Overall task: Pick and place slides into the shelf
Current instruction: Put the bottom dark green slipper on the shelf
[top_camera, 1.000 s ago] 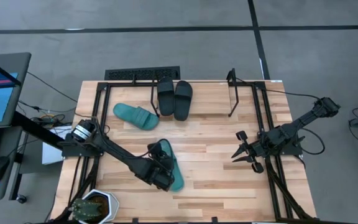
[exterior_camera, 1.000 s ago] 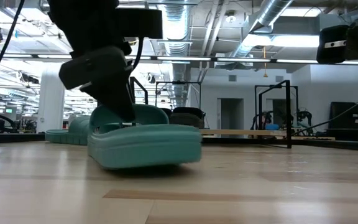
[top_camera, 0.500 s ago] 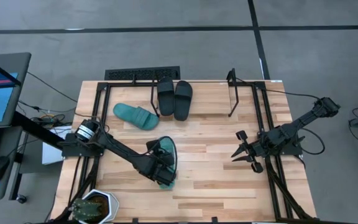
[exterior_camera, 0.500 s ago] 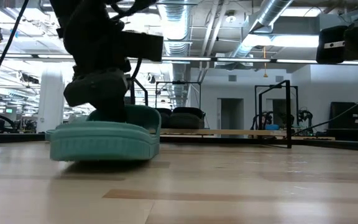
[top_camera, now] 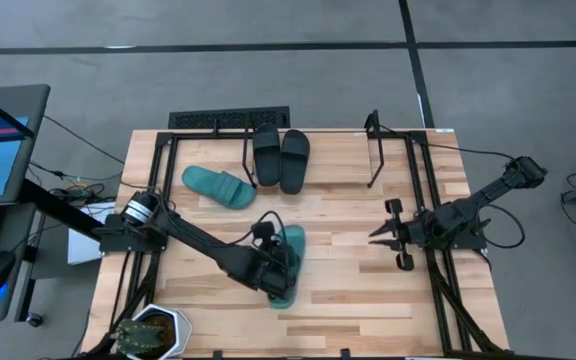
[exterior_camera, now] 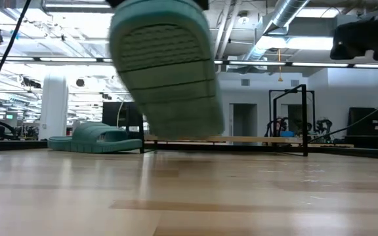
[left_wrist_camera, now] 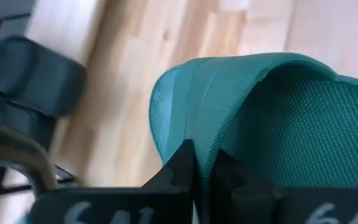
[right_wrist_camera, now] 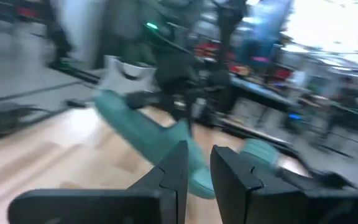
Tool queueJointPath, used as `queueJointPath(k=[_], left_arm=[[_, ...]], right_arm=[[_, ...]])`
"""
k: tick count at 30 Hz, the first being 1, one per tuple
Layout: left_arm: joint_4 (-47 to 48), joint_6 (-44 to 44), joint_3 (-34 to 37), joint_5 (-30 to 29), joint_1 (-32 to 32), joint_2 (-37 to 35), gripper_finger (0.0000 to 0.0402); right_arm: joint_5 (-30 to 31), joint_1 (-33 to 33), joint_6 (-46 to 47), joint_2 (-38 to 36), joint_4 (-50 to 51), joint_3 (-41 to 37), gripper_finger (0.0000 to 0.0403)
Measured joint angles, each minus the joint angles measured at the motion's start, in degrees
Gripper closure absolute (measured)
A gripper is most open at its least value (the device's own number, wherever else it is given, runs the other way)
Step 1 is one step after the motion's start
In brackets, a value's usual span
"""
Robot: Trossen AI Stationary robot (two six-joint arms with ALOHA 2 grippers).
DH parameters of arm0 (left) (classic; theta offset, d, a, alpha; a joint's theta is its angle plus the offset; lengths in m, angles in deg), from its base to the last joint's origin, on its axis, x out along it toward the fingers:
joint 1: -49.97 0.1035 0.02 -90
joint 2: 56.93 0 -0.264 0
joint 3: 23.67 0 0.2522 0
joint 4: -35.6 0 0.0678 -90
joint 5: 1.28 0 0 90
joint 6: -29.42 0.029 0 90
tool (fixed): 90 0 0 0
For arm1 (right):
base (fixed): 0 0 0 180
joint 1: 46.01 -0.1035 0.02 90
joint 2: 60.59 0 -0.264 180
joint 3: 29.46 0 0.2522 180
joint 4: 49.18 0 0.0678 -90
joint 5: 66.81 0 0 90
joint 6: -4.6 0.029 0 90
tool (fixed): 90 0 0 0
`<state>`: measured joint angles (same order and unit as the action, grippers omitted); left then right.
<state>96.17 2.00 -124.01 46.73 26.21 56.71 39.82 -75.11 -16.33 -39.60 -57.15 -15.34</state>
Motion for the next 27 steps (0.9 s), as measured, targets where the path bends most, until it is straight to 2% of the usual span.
queueJointPath(k=[6, 11, 20, 27], left_arm=[[0.25, 5.37, -2.82, -2.41, 3.45, 0.02, 0.0401], [-0.69, 9.74, -3.31, -3.66, 6.18, 0.0, 0.0401], [-3.9, 13.77, -3.31, -7.16, 7.33, 0.02, 0.0401], [-7.83, 17.69, -3.31, -7.48, 7.33, 0.0, 0.0401]], right_arm=[[12.25, -0.02, -0.22, -0.02, -1.37, 0.0, 0.0344], [10.04, -0.4, 2.77, 1.29, -0.25, 0.0, 0.0346], [9.41, -0.46, 15.92, 11.01, 0.16, 4.07, 0.0372], [12.91, 0.42, 21.0, 25.3, -5.74, 7.69, 0.0332]])
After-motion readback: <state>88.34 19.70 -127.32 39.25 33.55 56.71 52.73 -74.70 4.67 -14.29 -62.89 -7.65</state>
